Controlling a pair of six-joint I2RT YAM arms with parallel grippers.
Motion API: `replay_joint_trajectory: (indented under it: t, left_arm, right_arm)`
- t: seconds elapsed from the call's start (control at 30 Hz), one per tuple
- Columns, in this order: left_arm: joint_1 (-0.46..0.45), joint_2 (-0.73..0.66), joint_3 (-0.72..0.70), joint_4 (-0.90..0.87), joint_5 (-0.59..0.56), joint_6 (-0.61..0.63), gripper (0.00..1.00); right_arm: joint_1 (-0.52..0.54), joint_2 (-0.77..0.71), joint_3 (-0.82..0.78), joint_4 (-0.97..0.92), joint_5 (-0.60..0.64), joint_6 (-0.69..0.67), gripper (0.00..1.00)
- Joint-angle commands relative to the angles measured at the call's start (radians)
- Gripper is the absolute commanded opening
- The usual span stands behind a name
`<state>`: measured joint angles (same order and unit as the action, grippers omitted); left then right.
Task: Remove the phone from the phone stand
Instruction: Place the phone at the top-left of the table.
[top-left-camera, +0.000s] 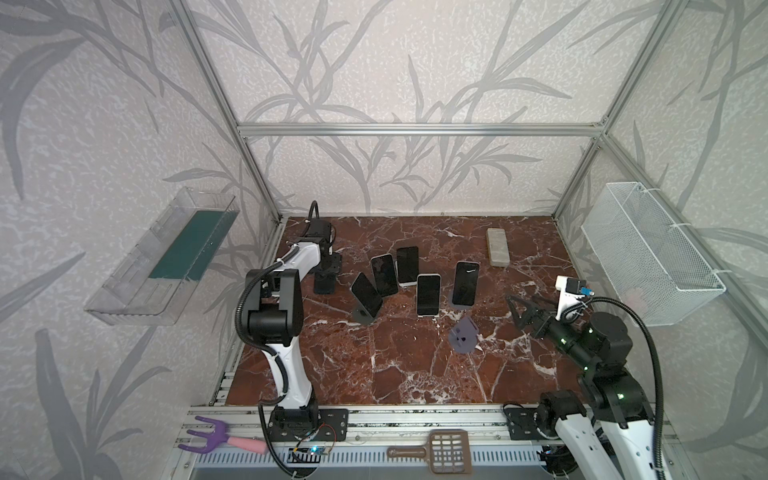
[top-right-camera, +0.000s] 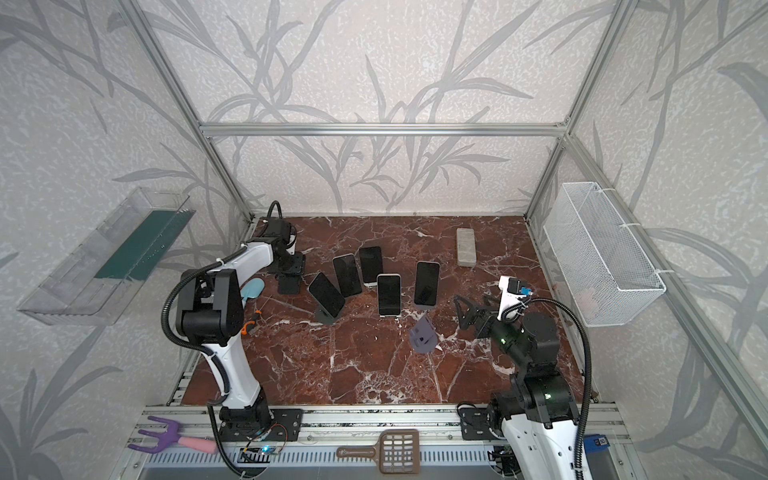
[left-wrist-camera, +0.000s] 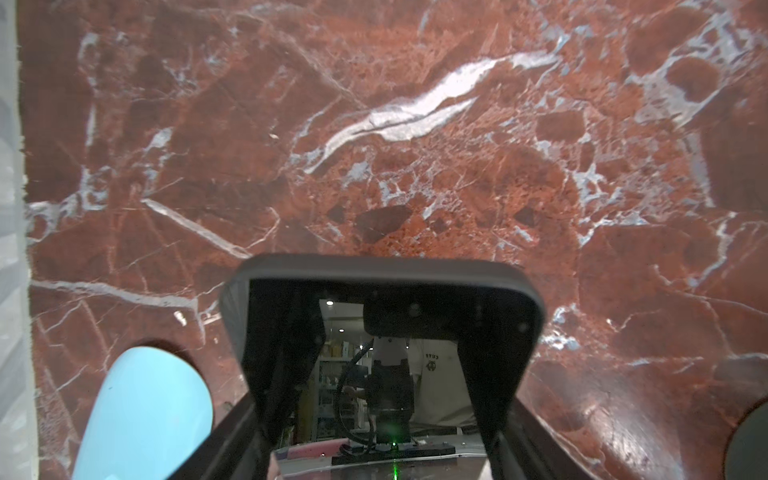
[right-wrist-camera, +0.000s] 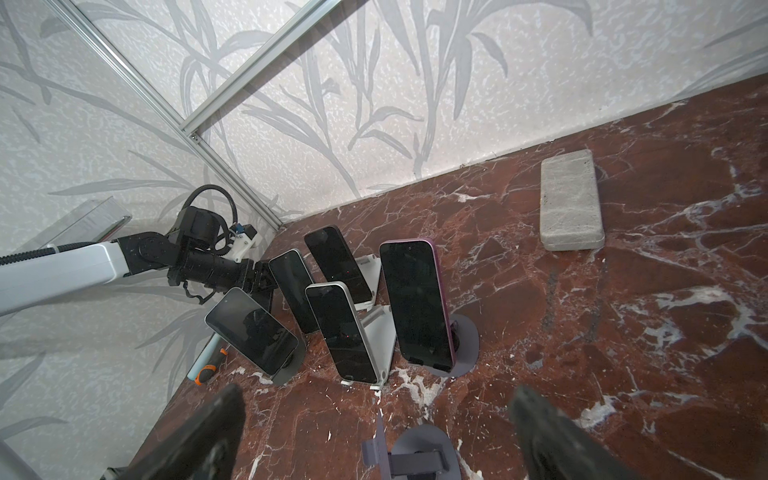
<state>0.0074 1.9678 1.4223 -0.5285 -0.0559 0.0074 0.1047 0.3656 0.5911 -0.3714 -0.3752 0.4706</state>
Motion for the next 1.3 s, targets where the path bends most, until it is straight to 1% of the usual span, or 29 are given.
replay_joint_trajectory:
  t: [0.0, 0.2, 0.4, 0.53, 0.6, 0.73, 1.13, 1.27]
  left_arm:
    - [0.003, 0.02, 0.063, -0.024, 0.017, 0.011, 0.6]
    - [0.003, 0.076, 0.113, -0.072, 0.043, 0.025, 0.59]
    - [0.0, 0.094, 0.092, -0.078, 0.051, 0.006, 0.59]
    - [-0.006, 0.119, 0.12, -0.12, 0.073, -0.008, 0.6]
    - [-0.012, 0.131, 0.137, -0.155, 0.063, -0.011, 0.6]
    - [-0.014, 0.141, 0.131, -0.158, 0.026, -0.006, 0.62]
    - [-0.029, 0.192, 0.142, -0.192, -0.003, 0.0, 0.65]
    - [-0.029, 0.187, 0.145, -0.195, -0.007, -0.007, 0.66]
  right_arm:
    - [0.003, 0.005, -0.014, 0.009, 0.0, -0.013, 0.99]
    - [0.001, 0.017, -0.019, 0.023, -0.001, -0.014, 0.99]
    - [0.002, 0.035, -0.01, 0.029, 0.009, -0.024, 0.99]
    - [0.002, 0.043, -0.018, 0.053, -0.004, -0.005, 0.99]
    - [0.002, 0.048, -0.02, 0.064, -0.011, 0.0, 0.99]
    - [0.002, 0.045, -0.017, 0.061, -0.013, -0.003, 0.99]
    - [0.001, 0.042, -0.001, 0.041, -0.016, -0.009, 0.99]
    - [0.002, 0.04, 0.005, 0.03, -0.016, -0.007, 0.99]
